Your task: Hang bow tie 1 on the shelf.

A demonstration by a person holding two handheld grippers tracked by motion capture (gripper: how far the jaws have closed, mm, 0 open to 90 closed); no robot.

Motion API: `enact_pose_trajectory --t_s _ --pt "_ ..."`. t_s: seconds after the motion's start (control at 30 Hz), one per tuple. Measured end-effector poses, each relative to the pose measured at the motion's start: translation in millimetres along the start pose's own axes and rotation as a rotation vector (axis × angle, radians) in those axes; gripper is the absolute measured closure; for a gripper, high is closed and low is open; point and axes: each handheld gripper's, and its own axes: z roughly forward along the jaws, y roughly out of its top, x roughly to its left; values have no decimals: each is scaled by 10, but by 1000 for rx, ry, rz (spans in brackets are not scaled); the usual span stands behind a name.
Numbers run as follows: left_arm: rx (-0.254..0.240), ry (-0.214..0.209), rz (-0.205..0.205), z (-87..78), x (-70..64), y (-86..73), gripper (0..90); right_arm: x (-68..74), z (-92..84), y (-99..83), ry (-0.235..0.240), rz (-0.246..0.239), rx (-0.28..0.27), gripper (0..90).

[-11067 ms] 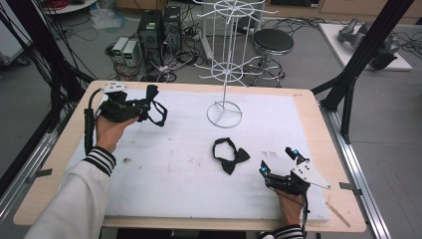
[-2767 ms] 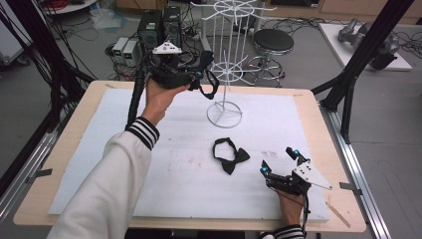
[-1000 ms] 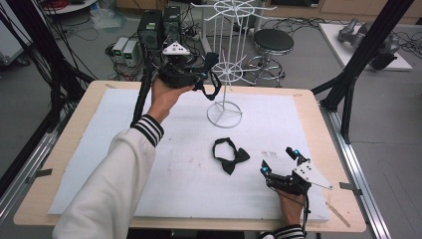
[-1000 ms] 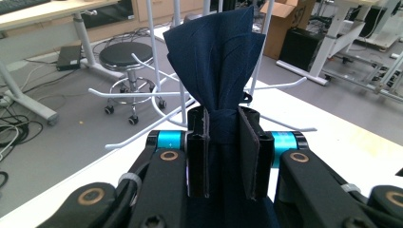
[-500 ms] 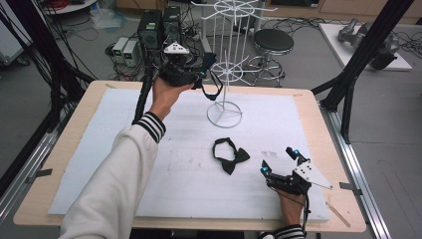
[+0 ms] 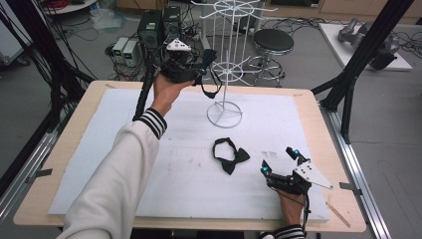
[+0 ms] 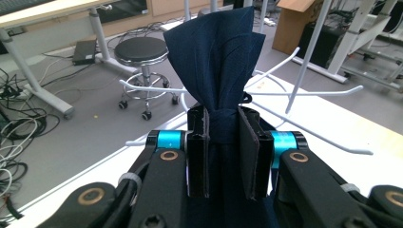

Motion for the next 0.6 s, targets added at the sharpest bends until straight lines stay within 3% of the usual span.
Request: enact_pose_trajectory --t_s 0.6 --pt "3 1 -2 61 -6 -16 748 1 0 0 0 0 0 22"
